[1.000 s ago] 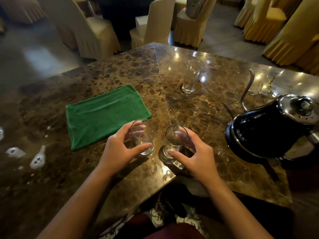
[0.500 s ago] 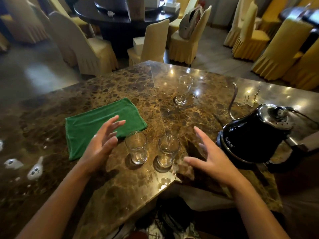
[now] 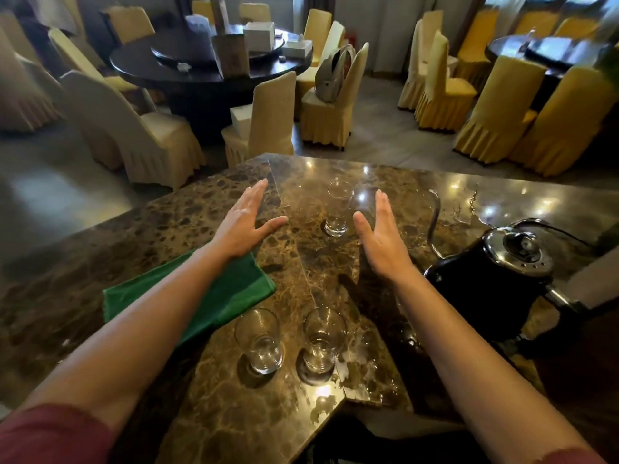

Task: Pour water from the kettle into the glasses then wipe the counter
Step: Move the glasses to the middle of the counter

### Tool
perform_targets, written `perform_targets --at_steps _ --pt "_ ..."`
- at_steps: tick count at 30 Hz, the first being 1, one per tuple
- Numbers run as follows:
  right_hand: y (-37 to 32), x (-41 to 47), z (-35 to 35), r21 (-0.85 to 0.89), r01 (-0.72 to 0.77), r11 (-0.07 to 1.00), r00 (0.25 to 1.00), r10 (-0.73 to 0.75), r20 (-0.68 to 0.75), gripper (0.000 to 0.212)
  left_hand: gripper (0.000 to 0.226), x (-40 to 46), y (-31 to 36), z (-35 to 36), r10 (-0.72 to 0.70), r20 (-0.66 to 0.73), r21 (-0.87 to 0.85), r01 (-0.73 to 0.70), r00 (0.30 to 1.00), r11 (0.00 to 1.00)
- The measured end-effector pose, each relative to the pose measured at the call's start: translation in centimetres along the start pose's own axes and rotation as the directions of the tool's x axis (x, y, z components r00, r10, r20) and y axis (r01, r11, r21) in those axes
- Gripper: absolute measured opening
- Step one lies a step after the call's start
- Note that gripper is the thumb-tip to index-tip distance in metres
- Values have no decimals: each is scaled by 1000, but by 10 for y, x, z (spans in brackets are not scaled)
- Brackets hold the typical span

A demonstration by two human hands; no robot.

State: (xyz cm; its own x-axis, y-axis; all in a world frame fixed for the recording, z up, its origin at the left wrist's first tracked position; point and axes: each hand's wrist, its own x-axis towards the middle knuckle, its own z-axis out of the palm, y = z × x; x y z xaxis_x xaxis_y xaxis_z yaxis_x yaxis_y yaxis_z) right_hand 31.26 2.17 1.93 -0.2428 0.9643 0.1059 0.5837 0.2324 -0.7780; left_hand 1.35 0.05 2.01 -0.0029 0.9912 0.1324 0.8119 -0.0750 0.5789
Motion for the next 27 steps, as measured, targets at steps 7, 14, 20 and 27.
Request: perform_targets --at_steps 7,14,20,27 --pt "14 52 16 14 -67 998 998 67 4 105 102 62 15 44 13 157 -80 0 988 997" --pt "28 72 25 70 -62 996 996 58 67 95 81 89 41 61 128 252 -208 -76 959 975" --pt "31 76 25 226 -105 968 994 94 56 61 62 98 38 57 127 247 -314 -44 961 948" --pt "18 64 20 240 -46 970 998 38 42 58 64 81 40 48 154 149 -374 -88 977 923"
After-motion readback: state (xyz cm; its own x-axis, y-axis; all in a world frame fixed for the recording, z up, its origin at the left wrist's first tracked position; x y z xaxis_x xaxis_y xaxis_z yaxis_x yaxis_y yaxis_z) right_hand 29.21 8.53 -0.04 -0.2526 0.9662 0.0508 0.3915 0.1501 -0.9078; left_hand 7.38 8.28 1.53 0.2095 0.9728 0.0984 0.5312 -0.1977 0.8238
